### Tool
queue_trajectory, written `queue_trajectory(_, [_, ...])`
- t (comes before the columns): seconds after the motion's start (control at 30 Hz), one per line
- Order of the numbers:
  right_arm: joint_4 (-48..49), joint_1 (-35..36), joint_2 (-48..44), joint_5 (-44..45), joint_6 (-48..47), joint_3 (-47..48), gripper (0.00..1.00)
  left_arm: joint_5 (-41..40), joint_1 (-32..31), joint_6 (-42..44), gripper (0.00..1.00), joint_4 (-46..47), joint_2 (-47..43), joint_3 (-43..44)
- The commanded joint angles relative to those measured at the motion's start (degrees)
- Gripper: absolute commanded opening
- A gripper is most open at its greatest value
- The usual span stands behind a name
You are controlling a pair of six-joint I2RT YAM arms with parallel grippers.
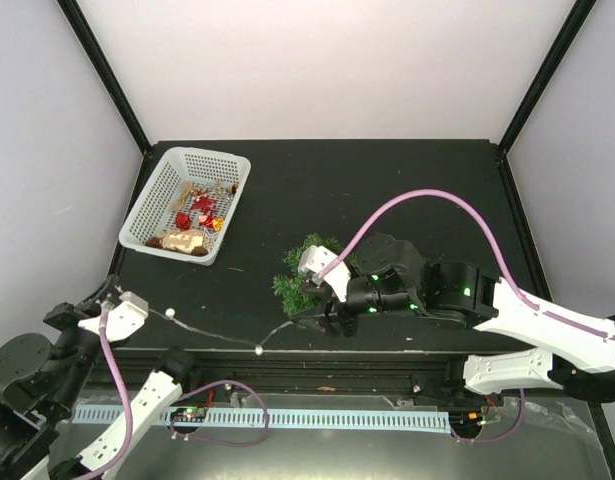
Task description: Decorate the small christmas tree
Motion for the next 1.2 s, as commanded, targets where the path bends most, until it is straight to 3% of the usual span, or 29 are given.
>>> queue_trajectory(0.0, [-0.77, -0.75, -2.26, 4.89, -1.44, 2.24, 0.59, -6.33, -3.37, 4.72, 0.02, 7.60, 4.94, 0.29])
queue_trajectory(0.3, [1.89, -7.33, -5.10, 6.47, -0.26, 2.59, 0.59, -10.54, -9.01, 10.82, 0.02, 13.43, 14.01, 3.47])
queue_trajectory(0.5, [3.04, -9.81, -5.18, 6.42, 0.10, 2.51, 0.60, -11.14, -9.09, 17.69, 0.01, 21.62, 18.42, 2.75])
queue_trajectory(0.67, [3.59, -10.85, -5.40, 6.26, 0.17, 1.82, 0.60, -10.88, -8.43, 18.84, 0.02, 26.08, 24.96, 7.60])
queue_trajectory(0.8, [4.06, -11.52, -5.44, 6.12, 0.23, 1.44, 0.60, -7.95, -5.11, 22.29, 0.01, 30.58, 28.29, 8.08])
queue_trajectory(1.03, [4.85, -13.98, -5.45, 4.77, 0.09, 1.00, 0.60, 5.14, 9.60, 23.08, 0.02, 34.17, 36.45, 11.45])
queue_trajectory(1.17, [5.17, -15.77, -5.78, 4.45, 0.15, 0.42, 0.60, 8.67, 12.41, 23.36, 0.02, 36.50, 40.54, 12.16])
